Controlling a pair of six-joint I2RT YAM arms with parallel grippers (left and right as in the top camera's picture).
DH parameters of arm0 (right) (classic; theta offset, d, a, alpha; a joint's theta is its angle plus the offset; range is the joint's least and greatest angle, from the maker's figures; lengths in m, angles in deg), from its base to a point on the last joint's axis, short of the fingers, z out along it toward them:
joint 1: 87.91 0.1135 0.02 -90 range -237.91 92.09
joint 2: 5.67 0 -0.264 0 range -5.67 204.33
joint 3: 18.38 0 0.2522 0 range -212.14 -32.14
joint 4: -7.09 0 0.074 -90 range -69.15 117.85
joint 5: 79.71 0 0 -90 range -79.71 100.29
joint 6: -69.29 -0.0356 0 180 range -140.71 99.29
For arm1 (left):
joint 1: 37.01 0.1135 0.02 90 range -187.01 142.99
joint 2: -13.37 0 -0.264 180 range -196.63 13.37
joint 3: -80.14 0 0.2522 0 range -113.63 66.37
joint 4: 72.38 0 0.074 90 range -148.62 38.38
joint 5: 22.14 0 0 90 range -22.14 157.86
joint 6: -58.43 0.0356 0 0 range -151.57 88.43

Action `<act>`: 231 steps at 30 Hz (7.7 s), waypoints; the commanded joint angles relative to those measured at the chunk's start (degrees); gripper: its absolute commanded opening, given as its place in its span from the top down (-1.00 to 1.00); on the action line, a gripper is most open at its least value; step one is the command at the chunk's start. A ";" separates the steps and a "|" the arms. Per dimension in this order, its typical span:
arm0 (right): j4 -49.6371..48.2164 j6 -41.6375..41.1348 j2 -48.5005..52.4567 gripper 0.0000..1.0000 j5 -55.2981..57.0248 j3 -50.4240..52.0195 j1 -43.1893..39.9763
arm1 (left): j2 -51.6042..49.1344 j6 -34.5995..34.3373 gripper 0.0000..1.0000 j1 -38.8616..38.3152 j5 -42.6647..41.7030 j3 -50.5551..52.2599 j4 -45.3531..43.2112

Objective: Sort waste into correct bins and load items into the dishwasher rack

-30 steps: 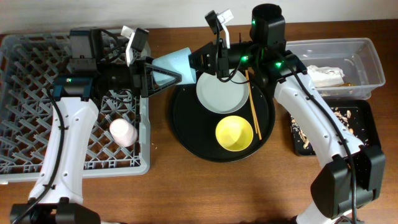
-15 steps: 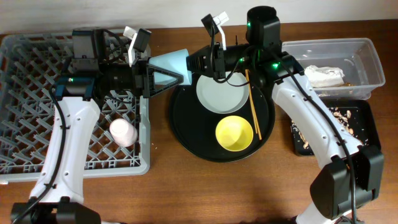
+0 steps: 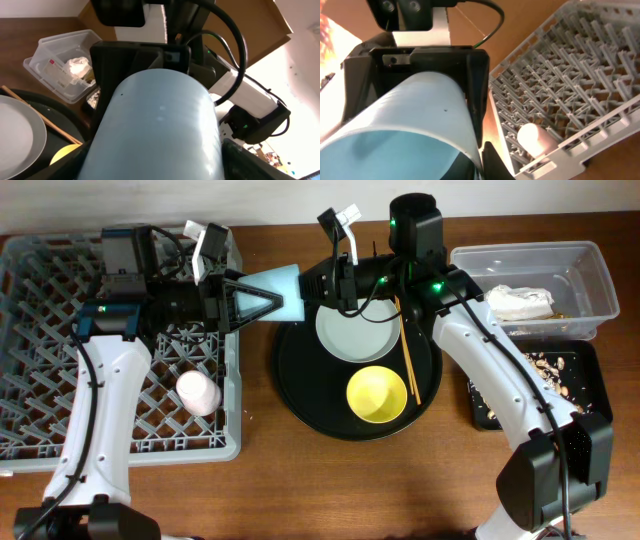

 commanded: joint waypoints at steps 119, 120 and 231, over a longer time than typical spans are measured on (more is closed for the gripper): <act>56.68 5.05 -3.23 -0.37 60.41 8.37 -12.35 | -17.86 2.34 -0.96 -20.09 70.55 -22.58 31.21; 55.47 5.05 -3.23 -0.33 60.37 10.14 -11.87 | -17.88 2.32 -0.96 -20.09 71.34 -22.58 31.21; 41.33 7.85 -3.67 -0.28 55.45 10.99 -13.94 | -13.05 -1.64 0.99 -25.62 141.33 -25.24 20.28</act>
